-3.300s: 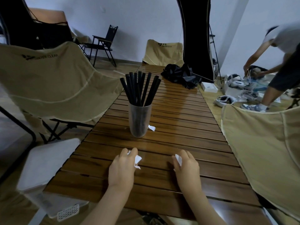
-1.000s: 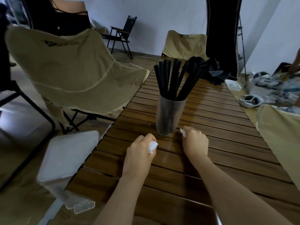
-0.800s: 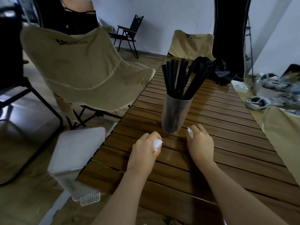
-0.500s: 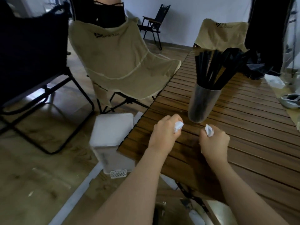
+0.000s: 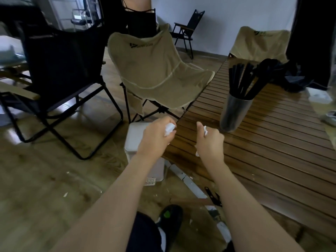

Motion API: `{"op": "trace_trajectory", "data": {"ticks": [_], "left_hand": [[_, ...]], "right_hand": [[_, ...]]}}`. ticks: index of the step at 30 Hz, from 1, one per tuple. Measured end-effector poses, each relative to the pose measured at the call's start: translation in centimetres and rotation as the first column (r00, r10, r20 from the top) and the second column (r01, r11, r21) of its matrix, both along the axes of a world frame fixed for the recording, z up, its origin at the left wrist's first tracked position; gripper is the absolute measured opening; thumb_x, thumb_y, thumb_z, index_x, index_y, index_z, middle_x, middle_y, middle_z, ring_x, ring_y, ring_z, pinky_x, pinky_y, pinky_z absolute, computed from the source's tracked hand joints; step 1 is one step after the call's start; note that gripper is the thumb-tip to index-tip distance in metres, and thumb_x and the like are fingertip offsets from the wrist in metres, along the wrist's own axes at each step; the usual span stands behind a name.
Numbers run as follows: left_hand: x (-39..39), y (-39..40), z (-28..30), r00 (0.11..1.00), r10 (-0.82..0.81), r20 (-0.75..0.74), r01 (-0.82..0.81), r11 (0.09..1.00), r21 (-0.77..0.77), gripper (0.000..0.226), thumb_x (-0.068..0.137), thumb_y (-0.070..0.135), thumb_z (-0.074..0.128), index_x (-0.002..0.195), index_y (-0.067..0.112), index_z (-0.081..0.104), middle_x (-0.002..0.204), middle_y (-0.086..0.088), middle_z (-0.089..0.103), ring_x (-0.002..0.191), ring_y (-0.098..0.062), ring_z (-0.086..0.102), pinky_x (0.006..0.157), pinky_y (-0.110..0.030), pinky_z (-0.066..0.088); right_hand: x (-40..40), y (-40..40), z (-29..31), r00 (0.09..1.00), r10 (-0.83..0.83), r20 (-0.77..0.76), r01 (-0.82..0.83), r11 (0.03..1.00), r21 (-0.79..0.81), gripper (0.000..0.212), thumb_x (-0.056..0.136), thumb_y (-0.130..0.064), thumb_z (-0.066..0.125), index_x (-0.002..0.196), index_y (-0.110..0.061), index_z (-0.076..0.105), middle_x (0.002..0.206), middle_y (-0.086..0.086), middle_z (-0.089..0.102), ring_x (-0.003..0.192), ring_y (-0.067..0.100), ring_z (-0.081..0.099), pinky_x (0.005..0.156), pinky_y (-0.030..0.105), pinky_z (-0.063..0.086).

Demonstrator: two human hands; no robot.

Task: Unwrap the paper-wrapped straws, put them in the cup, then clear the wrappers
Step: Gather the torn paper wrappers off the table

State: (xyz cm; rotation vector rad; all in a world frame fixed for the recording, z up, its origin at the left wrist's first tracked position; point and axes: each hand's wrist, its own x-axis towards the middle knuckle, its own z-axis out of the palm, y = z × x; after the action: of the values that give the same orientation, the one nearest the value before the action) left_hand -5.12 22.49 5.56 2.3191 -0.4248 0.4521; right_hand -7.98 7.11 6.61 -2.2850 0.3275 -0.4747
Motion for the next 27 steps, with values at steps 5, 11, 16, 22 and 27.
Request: {"op": "trace_trajectory", "data": {"ticks": [5,11,16,22,27], "left_hand": [[1.4,2.7,0.0,0.998,0.055,-0.015,-0.054,0.997,0.048,0.008,0.088,0.027,0.062,0.094,0.028,0.057,0.085,0.005,0.057,0.074,-0.012,0.056,0.06,-0.024,0.047],[3.6,3.2,-0.4,0.996,0.088,-0.029,-0.087,0.995,0.046,0.011,0.088,0.027,0.064,0.095,0.031,0.056,0.092,0.007,0.06,0.085,-0.009,0.057,0.073,-0.027,0.052],[5.6,4.4,-1.3,0.992,0.118,-0.046,-0.117,0.993,0.027,0.011,0.089,0.027,0.064,0.099,0.027,0.058,0.09,0.007,0.059,0.082,-0.008,0.057,0.067,-0.02,0.048],[10.2,8.1,-2.8,0.981,0.186,-0.048,-0.187,0.982,-0.011,0.014,0.088,0.027,0.065,0.101,0.021,0.059,0.087,0.005,0.058,0.077,-0.011,0.058,0.062,-0.024,0.052],[13.6,10.4,-4.9,0.974,0.227,-0.008,-0.227,0.969,-0.099,0.008,0.087,0.021,0.065,0.093,0.018,0.061,0.085,0.0,0.065,0.073,-0.017,0.062,0.063,-0.036,0.056]], "right_hand": [[1.5,2.1,-0.2,0.998,0.063,0.005,-0.063,0.994,-0.086,0.05,0.099,-0.045,0.029,0.072,-0.014,0.057,0.06,0.002,0.062,0.052,0.01,0.064,0.05,0.033,0.058],[4.2,3.5,-1.0,0.998,0.061,0.005,-0.06,0.985,-0.16,0.044,0.1,-0.043,0.031,0.066,-0.022,0.05,0.059,-0.002,0.06,0.051,0.006,0.061,0.051,0.025,0.057],[6.9,4.6,-2.5,0.989,0.139,0.059,-0.132,0.986,-0.104,0.041,0.1,-0.038,0.038,0.065,-0.021,0.051,0.057,-0.001,0.058,0.05,0.008,0.06,0.049,0.025,0.054],[13.4,6.3,-2.3,0.977,0.205,0.066,-0.207,0.978,0.034,0.038,0.096,-0.033,0.045,0.067,-0.012,0.053,0.059,0.001,0.053,0.051,0.011,0.05,0.051,0.027,0.04],[19.4,9.2,-3.2,0.901,0.425,-0.086,-0.433,0.895,-0.107,0.042,0.095,-0.027,0.042,0.056,-0.012,0.036,0.053,0.004,0.041,0.053,0.02,0.038,0.052,0.031,0.032]]}}
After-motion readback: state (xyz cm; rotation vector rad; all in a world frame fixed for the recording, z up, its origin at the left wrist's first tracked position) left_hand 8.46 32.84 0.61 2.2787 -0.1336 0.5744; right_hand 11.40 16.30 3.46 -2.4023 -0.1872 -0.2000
